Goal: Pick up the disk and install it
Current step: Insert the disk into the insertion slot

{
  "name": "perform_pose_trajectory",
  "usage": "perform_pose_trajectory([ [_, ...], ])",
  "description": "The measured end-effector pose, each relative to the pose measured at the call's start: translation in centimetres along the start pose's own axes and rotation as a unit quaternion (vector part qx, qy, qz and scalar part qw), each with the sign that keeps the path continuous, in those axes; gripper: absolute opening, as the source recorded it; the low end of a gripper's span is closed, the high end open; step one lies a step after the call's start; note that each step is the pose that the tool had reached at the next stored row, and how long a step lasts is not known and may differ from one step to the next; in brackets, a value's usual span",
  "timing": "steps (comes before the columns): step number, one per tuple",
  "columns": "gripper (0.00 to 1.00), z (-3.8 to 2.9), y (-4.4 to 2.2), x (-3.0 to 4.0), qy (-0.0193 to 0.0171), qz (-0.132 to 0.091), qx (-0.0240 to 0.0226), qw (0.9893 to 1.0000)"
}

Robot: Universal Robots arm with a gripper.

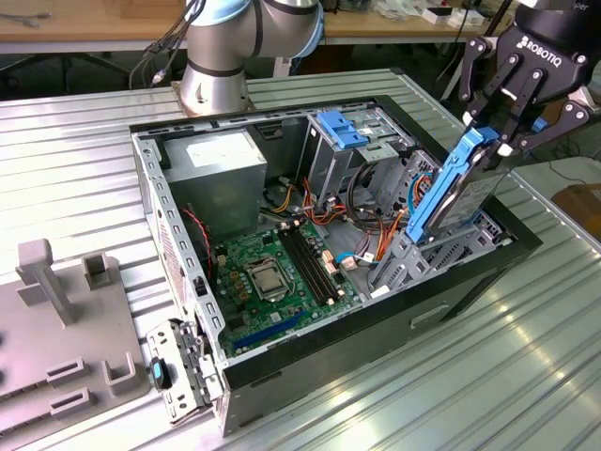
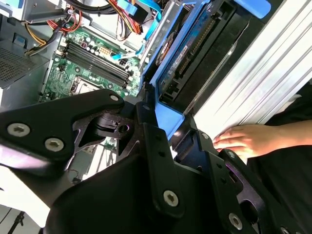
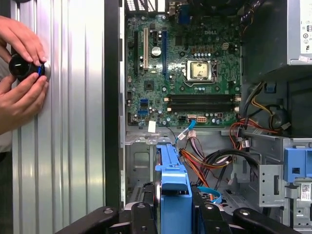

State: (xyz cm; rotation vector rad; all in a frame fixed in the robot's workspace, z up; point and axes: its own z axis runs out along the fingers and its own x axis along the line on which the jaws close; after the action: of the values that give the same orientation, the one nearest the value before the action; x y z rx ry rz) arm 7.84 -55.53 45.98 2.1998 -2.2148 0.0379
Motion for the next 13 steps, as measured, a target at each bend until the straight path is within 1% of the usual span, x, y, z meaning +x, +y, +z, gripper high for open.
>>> perform_pose_trajectory([
  [13,0.37,0.51,-0.13,-0.02,0.0,-0.004,-0.0003,1.0],
])
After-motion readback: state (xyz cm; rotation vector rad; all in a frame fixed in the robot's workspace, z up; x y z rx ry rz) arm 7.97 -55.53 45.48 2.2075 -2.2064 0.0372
